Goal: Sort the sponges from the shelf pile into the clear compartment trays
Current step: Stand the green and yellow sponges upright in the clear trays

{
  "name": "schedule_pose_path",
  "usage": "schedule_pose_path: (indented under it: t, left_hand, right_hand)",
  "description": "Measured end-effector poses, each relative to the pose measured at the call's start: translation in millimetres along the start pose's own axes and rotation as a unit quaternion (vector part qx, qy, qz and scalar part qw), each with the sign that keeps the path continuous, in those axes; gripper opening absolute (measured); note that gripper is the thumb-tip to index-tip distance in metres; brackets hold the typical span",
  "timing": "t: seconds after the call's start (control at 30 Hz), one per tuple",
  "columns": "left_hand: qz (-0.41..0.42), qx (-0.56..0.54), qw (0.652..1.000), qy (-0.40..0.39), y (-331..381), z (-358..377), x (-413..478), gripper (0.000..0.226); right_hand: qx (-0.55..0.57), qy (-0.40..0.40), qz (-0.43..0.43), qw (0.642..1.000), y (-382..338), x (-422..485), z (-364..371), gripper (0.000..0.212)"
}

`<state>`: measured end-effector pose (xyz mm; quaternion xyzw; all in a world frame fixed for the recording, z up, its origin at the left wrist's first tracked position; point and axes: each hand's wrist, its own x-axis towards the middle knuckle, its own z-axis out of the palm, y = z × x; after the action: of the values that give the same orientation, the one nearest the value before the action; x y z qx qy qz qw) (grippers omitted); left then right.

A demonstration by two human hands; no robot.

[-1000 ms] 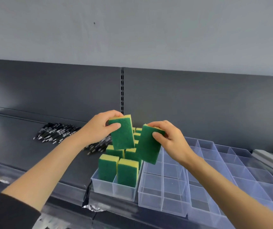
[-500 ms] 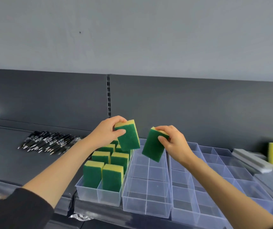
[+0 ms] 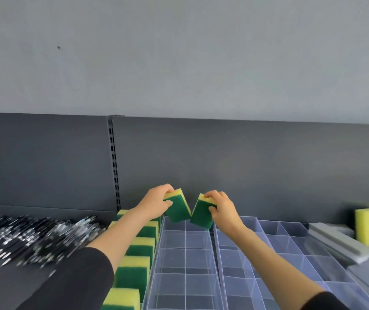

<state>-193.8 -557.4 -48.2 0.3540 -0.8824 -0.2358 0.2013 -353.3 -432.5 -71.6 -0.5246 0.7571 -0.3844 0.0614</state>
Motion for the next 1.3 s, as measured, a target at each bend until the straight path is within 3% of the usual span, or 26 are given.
schedule_pose_path:
  t: [0.5,1.0,1.3]
  left_hand:
    - [0.040,0.092,0.993,-0.058,-11,13,27,0.033]
    - [0.059,0.017,0.998,-0.014,-7,24,31,0.028]
    - [0.042,0.056,0.996,-0.055,-13,26,36,0.023]
  right_hand:
    - [-0.063,-0.052,-0.007,0.997,19,21,18,0.032]
    - [-0.063,-0.057,0.014,0.996,31,17,31,0.032]
    - [-0.063,-0.049,0.026,0.996,35,15,30,0.032]
